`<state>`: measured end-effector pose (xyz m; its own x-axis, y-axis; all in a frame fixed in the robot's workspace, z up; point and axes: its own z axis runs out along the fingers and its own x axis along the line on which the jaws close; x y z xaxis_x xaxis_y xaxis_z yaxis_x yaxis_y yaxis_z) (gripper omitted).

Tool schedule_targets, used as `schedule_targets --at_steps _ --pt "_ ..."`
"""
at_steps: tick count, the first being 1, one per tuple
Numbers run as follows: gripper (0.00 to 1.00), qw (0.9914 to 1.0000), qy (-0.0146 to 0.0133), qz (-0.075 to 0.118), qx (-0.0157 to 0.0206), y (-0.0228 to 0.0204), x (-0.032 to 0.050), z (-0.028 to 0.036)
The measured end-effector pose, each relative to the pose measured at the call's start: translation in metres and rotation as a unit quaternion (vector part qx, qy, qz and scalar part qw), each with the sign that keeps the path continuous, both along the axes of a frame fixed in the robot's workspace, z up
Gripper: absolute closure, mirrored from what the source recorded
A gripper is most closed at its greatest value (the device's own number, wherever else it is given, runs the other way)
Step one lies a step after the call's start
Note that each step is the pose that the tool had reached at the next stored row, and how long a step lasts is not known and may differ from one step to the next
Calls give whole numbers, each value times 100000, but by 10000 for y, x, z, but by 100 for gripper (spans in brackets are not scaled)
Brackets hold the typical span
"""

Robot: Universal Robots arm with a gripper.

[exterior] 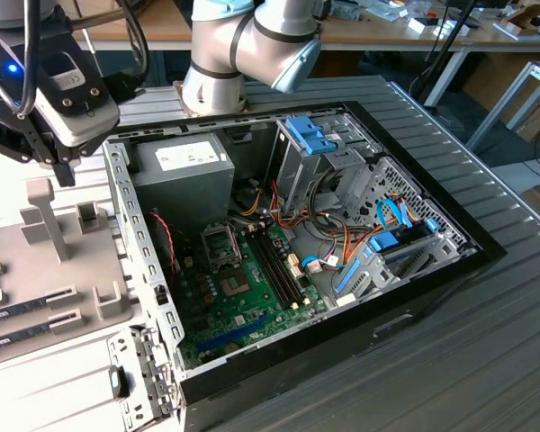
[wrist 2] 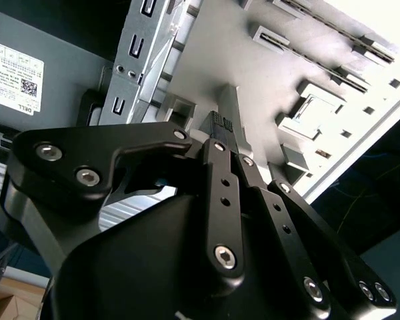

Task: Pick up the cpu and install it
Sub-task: 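Reach for the cpu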

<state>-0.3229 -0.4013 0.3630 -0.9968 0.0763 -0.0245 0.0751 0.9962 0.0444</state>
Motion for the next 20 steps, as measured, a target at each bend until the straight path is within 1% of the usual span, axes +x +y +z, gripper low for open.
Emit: schedule_targets --at_steps 20 --pt "90 100000 6 3 -2 0 -46 -2"
